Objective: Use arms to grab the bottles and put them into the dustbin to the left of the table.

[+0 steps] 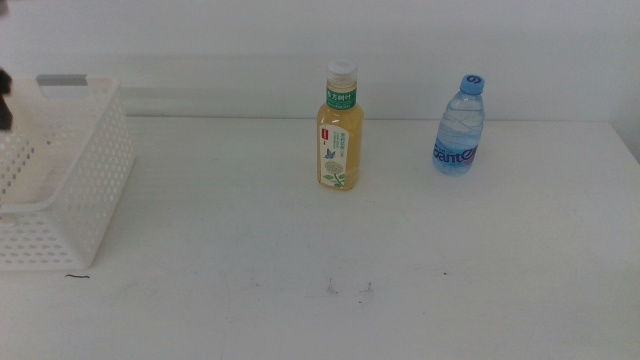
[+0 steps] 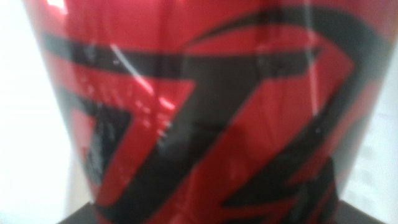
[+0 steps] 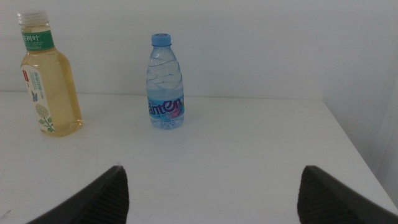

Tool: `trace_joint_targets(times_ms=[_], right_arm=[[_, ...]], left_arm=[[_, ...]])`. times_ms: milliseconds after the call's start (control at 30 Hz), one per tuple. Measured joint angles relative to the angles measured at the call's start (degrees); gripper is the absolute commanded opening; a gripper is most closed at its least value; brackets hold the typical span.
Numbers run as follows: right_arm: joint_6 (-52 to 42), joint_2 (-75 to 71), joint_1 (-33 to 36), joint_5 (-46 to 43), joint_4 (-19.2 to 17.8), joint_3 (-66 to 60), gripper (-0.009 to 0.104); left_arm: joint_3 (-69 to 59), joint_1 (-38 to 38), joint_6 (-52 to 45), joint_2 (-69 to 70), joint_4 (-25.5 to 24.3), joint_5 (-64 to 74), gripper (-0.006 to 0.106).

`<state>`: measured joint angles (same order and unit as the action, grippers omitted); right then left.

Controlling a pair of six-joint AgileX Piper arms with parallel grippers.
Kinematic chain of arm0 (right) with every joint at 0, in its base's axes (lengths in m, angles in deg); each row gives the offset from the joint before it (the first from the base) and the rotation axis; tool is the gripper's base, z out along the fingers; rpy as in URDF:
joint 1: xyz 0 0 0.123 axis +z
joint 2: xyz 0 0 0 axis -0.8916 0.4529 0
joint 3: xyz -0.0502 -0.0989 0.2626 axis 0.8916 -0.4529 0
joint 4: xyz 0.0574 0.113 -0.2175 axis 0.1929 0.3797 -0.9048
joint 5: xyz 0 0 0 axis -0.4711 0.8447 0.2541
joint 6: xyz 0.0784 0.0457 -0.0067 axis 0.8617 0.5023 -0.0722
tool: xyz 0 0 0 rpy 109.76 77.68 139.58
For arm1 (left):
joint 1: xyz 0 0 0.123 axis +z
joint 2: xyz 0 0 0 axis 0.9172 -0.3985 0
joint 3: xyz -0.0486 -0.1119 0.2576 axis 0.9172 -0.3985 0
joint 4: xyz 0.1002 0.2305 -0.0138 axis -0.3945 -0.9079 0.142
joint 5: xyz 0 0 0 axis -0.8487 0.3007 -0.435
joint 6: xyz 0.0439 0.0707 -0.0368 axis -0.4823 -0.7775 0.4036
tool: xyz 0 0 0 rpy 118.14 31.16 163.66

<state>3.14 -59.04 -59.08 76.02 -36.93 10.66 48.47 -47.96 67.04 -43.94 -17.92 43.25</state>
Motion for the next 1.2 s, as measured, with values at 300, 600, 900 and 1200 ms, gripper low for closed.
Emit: trace_joint_targets(times_ms=[300, 600, 900, 1200], right_arm=[[0.00, 0.00, 0.00, 0.00, 0.00, 0.00, 0.086], [0.00, 0.00, 0.00, 0.00, 0.00, 0.00, 0.086], [0.00, 0.00, 0.00, 0.00, 0.00, 0.00, 0.086], [0.00, 0.00, 0.00, 0.00, 0.00, 0.00, 0.086]], left_arm=[[0.34, 0.31, -5.16, -11.25, 1.96, -4.51, 0.018], [0.34, 0.31, -6.86, -13.36, 1.85, -5.09, 0.074], [0.42, -1.05, -6.47, -4.90, 1.66, -3.34, 0.094], [-22.13, -21.28, -8.30, 21.66, 9.09, -27.28, 0.094]])
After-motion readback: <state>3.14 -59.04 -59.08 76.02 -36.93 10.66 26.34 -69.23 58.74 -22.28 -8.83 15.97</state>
